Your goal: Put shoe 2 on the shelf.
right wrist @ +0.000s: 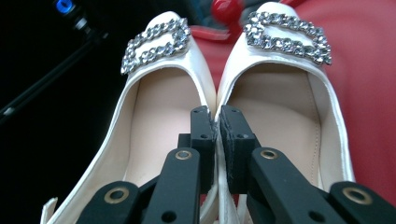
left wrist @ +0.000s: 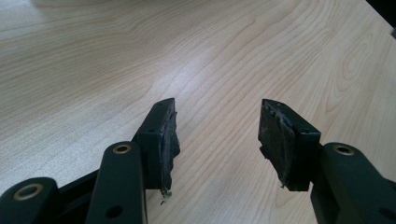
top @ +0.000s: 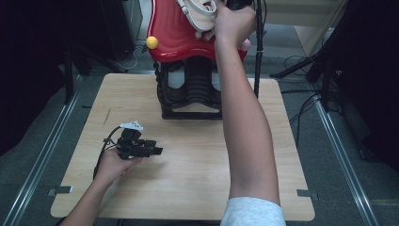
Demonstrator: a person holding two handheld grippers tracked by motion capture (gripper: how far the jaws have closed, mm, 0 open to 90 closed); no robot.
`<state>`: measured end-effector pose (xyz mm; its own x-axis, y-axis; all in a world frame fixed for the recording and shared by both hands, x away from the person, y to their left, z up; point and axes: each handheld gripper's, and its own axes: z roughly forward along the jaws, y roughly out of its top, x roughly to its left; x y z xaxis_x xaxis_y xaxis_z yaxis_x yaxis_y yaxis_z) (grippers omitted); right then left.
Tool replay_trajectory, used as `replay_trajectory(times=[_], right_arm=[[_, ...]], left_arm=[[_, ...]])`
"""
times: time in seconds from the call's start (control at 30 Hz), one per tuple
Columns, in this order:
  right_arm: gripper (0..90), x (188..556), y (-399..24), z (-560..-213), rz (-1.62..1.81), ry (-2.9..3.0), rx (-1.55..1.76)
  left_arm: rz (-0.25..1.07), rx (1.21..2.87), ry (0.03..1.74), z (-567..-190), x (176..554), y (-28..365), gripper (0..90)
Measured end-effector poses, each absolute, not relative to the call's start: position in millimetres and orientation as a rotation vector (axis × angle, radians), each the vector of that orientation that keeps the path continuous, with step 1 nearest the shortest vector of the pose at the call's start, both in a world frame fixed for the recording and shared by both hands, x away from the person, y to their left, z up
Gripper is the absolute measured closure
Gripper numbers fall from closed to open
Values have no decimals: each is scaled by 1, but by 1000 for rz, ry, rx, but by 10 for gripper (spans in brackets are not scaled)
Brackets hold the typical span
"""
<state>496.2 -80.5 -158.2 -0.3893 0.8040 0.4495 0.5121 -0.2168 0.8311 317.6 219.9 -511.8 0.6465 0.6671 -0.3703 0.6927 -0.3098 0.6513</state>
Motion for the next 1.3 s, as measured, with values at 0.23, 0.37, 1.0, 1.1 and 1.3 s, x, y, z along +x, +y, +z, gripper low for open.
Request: replay_trajectory(times=[0.23, 0.37, 1.0, 1.1, 1.3], right_arm=[[858, 506, -78, -163, 1581, 1682, 1600], [856, 510, -64, -174, 1550, 1701, 1622], [685, 502, -75, -172, 1579, 1843, 1515], [661, 500, -77, -171, 1566, 1865, 1500], [618, 493, -84, -164, 1581, 1882, 1468]], left_arm=[[-44, 2049, 1043, -512, 317, 217, 472], [-45, 2047, 1049, -513, 318, 218, 473], [-53, 2063, 1029, -512, 321, 213, 472], [-53, 2063, 1027, -512, 321, 213, 472], [-48, 2065, 1035, -512, 321, 213, 472]])
